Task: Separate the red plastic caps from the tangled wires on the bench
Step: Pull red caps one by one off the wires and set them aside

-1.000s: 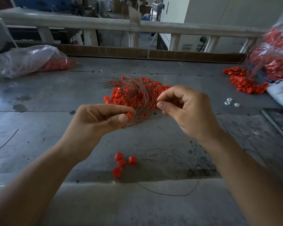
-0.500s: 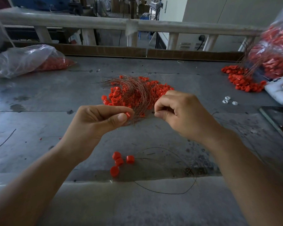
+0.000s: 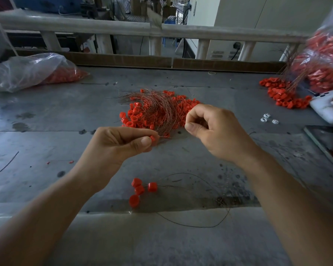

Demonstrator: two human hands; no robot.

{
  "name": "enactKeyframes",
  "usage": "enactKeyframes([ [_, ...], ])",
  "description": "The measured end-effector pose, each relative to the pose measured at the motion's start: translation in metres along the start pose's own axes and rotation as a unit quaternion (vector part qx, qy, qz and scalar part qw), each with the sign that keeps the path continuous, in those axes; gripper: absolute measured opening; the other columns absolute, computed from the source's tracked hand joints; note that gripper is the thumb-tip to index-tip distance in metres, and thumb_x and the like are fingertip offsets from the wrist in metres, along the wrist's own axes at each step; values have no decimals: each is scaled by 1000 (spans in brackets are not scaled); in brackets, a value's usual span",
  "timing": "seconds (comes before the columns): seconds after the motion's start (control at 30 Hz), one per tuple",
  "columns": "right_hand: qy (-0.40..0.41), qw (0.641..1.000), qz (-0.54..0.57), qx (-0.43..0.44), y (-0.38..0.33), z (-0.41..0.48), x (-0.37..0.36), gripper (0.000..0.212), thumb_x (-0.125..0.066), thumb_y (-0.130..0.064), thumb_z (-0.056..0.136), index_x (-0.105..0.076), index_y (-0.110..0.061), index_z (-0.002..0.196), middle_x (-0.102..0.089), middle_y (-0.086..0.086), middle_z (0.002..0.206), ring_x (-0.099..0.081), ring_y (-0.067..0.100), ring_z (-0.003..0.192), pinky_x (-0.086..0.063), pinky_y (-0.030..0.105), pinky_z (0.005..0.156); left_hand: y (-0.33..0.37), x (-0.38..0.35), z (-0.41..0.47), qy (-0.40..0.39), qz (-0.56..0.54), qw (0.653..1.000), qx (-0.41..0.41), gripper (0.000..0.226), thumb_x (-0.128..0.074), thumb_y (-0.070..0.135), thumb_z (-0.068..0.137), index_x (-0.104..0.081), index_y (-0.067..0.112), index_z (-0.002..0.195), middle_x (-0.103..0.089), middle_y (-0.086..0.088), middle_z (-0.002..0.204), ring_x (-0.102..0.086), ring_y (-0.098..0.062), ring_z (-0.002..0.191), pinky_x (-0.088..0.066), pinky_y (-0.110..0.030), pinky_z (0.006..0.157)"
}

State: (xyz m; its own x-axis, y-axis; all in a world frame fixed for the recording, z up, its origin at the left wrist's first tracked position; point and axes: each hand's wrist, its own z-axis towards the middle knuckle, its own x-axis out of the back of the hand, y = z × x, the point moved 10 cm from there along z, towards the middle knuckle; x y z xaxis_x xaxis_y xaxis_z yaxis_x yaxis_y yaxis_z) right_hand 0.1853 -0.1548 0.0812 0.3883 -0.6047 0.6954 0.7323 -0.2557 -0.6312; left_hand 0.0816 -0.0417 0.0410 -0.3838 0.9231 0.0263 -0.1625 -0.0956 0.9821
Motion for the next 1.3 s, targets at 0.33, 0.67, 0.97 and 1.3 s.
enactKeyframes([
  [0.33,-55,994,36,82,-29,-9,-24,8,-64,-13,83,-65,-20,84,-56,-18,71,-54,-2,71,-41,9,63,1,-17,-4,-64,30,998,-4,26,-67,27,60,-75,22,84,-74,0,88,-69,-11,85,-51,-14,71],
  [0.67,16,991,95,89,-31,-8,1,15,-56,-16,85,-54,-26,73,-49,-15,60,-48,-2,56,-35,7,54,9,-7,-3,-5,5,999,-39,30,-66,13,57,-75,30,80,-74,4,79,-70,-10,76,-52,-13,68],
  [0.97,4,986,138,96,-36,-11,-7,11,-59,-19,82,-60,-28,74,-57,-11,61,-52,2,54,-40,10,51,14,-4,-3,15,7,998,-57,23,-70,17,53,-72,23,74,-71,5,72,-67,-6,67,-52,-14,60],
  [1.3,2,987,126,94,-36,-13,-9,12,-58,-19,82,-57,-26,71,-57,3,59,-49,22,56,-40,25,48,14,-5,-4,8,14,998,-55,24,-72,22,49,-73,25,72,-73,3,78,-67,-7,67,-52,-14,61],
])
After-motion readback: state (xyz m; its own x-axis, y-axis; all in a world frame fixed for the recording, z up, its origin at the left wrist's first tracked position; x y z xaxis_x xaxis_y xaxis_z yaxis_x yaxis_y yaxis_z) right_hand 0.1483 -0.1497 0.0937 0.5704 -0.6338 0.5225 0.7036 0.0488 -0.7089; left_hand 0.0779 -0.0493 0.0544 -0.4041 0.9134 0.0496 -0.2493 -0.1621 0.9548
